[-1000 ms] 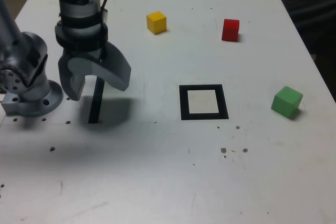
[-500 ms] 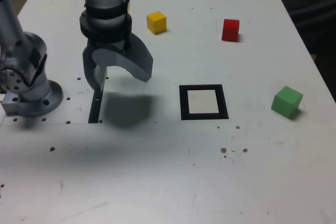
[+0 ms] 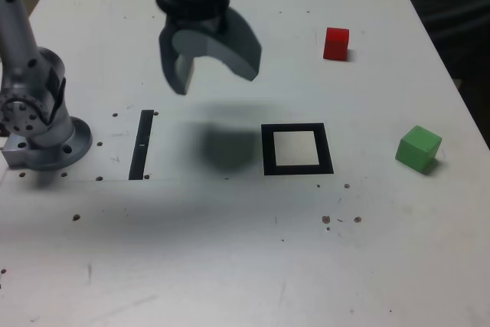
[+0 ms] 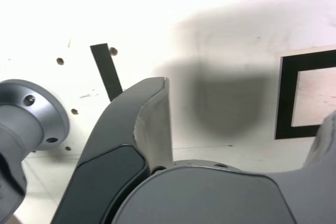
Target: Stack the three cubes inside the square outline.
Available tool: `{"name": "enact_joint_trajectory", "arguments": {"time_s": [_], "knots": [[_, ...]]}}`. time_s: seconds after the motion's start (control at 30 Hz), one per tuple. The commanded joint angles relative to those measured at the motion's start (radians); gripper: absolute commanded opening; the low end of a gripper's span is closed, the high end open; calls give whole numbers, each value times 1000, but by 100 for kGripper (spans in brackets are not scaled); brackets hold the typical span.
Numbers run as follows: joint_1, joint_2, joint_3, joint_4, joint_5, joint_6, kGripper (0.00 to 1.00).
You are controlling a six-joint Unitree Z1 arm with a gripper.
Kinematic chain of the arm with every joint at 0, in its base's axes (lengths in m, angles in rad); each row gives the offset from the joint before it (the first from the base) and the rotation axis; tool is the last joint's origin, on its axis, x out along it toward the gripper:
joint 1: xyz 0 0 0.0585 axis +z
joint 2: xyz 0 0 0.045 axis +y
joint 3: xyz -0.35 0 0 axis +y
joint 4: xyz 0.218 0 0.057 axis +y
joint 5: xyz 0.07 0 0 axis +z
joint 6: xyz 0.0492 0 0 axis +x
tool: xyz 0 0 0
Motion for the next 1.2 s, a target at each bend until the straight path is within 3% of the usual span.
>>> {"name": "enact_joint_trajectory", "arguments": {"time_s": [0.0,0.37,0.93,1.17], "knots": [[14,21,-34,19,3,21,99],[133,161,-219,61,7,180,99],[277,419,-517,70,51,347,99],[308,537,-700,138,84,397,97]]}}
